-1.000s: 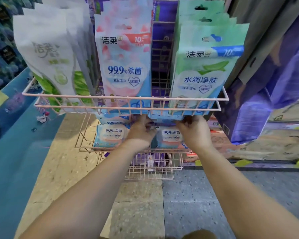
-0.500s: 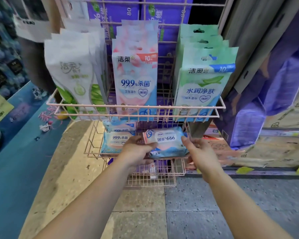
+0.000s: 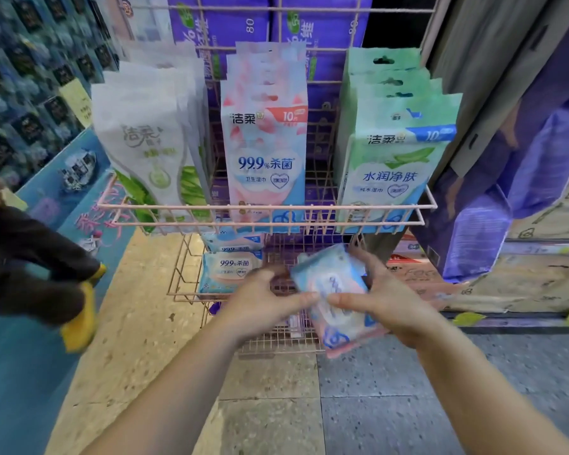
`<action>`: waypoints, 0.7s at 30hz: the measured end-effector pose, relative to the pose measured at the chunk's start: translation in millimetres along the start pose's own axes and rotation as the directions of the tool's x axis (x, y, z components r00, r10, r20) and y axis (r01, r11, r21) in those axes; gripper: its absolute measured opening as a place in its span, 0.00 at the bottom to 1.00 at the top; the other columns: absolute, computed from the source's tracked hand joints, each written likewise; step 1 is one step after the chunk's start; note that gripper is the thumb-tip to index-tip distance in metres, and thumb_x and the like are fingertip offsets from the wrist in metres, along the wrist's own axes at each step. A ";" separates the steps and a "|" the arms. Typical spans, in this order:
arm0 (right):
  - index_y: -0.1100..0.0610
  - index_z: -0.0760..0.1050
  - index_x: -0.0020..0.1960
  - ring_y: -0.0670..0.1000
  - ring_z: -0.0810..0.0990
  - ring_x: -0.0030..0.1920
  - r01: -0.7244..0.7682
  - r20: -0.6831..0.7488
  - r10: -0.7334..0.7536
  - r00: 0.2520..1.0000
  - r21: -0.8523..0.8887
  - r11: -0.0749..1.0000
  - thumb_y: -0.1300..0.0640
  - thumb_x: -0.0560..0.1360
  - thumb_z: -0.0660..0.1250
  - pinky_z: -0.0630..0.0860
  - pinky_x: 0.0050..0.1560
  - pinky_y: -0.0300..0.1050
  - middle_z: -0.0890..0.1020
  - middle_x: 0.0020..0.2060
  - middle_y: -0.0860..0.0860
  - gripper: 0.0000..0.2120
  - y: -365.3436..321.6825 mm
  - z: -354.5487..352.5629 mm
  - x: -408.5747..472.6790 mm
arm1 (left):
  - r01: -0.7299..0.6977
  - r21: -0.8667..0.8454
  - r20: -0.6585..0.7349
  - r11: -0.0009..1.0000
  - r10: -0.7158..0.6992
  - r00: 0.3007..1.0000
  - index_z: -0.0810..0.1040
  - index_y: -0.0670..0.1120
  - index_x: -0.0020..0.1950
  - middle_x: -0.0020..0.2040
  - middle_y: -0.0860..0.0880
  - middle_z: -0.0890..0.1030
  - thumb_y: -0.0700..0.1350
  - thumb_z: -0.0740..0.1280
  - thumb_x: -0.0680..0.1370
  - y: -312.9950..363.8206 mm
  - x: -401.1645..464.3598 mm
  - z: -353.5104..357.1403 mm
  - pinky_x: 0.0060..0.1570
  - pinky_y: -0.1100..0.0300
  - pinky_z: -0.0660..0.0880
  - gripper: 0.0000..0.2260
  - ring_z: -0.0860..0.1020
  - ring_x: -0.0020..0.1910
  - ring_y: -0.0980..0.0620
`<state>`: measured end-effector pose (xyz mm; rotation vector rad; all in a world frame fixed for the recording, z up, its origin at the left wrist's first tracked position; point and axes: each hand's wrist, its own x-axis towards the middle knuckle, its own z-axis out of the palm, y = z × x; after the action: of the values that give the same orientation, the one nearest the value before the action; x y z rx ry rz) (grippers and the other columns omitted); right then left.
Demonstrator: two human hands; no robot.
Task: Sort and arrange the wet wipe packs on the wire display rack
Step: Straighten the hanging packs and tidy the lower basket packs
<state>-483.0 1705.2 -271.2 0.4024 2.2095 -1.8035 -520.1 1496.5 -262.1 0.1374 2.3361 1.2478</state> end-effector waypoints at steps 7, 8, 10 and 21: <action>0.47 0.75 0.61 0.46 0.84 0.49 0.176 0.249 -0.075 0.966 -0.411 0.894 0.48 0.56 0.81 0.81 0.53 0.49 0.85 0.49 0.47 0.35 -19.9 -3.6 -10.9 | -0.166 0.076 0.300 0.983 0.136 0.944 0.67 0.55 0.70 0.65 0.58 0.75 0.59 0.80 0.58 -9.8 16.4 -18.2 0.66 0.53 0.71 0.43 0.74 0.63 0.59; 0.47 0.75 0.62 0.44 0.83 0.49 0.205 0.273 -0.079 0.959 -0.474 0.856 0.48 0.56 0.80 0.80 0.53 0.46 0.85 0.49 0.45 0.35 -20.1 -0.9 -9.0 | -0.171 0.064 0.352 0.983 0.138 0.926 0.73 0.55 0.65 0.61 0.58 0.79 0.57 0.79 0.60 -8.3 17.8 -16.6 0.64 0.52 0.73 0.36 0.77 0.60 0.59; 0.47 0.72 0.67 0.41 0.82 0.50 0.197 0.279 -0.062 0.958 -0.487 0.851 0.49 0.58 0.81 0.79 0.55 0.41 0.83 0.53 0.45 0.39 -19.2 4.0 -7.1 | -0.171 0.097 0.405 0.980 0.118 0.907 0.79 0.55 0.55 0.53 0.57 0.84 0.55 0.79 0.63 -8.5 20.3 -13.4 0.60 0.50 0.76 0.23 0.80 0.54 0.57; 0.46 0.76 0.52 0.49 0.82 0.50 0.152 -0.203 -0.216 0.955 -0.290 0.945 0.51 0.68 0.75 0.78 0.51 0.47 0.84 0.48 0.46 0.14 0.0 -12.6 31.0 | -0.113 -0.245 -0.144 0.963 0.080 0.986 0.76 0.52 0.53 0.52 0.55 0.82 0.47 0.76 0.69 -7.9 52.2 4.0 0.56 0.57 0.75 0.15 0.79 0.51 0.54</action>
<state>-512.1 1719.0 -280.2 0.3732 2.6971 -1.5706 -563.0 1510.9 -289.5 0.0862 2.2779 1.6366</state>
